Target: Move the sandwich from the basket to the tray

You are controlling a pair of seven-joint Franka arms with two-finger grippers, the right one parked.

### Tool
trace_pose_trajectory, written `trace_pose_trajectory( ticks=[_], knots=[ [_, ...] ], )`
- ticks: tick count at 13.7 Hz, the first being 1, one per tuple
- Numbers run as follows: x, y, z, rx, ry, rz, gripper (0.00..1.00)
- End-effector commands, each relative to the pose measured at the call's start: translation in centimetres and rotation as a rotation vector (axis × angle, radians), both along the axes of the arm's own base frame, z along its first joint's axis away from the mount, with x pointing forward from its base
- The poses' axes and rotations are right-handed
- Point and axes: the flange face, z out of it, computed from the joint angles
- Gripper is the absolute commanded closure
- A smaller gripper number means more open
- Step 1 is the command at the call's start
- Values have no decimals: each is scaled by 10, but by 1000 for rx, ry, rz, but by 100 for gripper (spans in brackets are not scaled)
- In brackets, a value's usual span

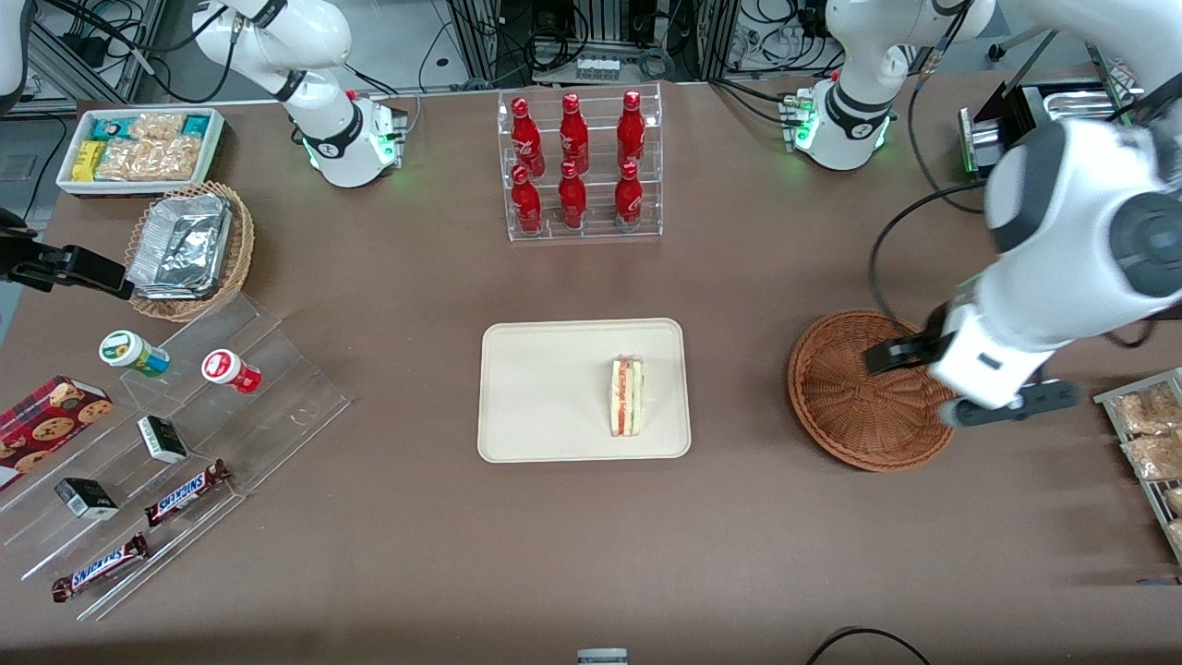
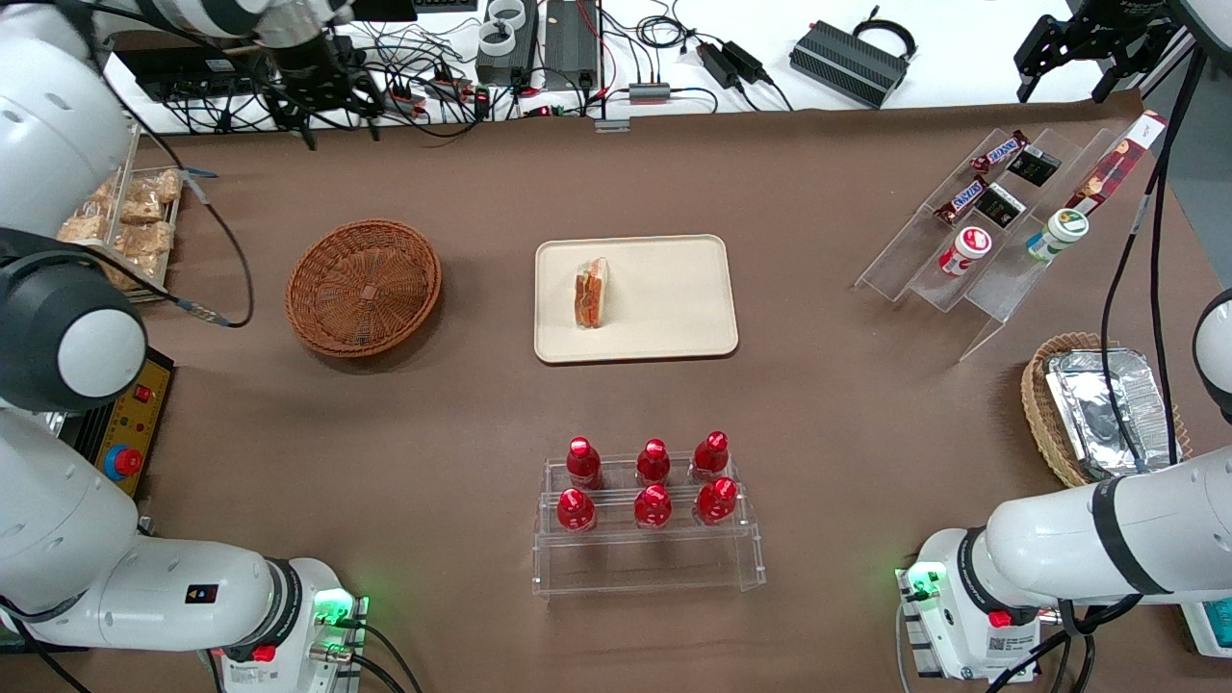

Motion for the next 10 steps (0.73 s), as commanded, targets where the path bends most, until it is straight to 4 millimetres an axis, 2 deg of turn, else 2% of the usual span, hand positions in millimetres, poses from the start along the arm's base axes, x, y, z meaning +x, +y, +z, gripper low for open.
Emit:
trace_pose_trajectory(
  ticks=[1, 2, 3, 5, 7, 8, 10],
  knots=[
    [-22, 32, 33, 2, 23, -39, 0],
    [-26, 47, 40, -6, 29, -78, 0],
    [-32, 52, 49, -11, 27, -145, 0],
    [-45, 69, 64, -7, 44, -168, 0],
    [-59, 71, 77, -1, 60, -162, 0],
    [-65, 73, 79, 1, 78, -154, 0],
    [-71, 82, 71, 5, 107, -134, 0]
  ],
)
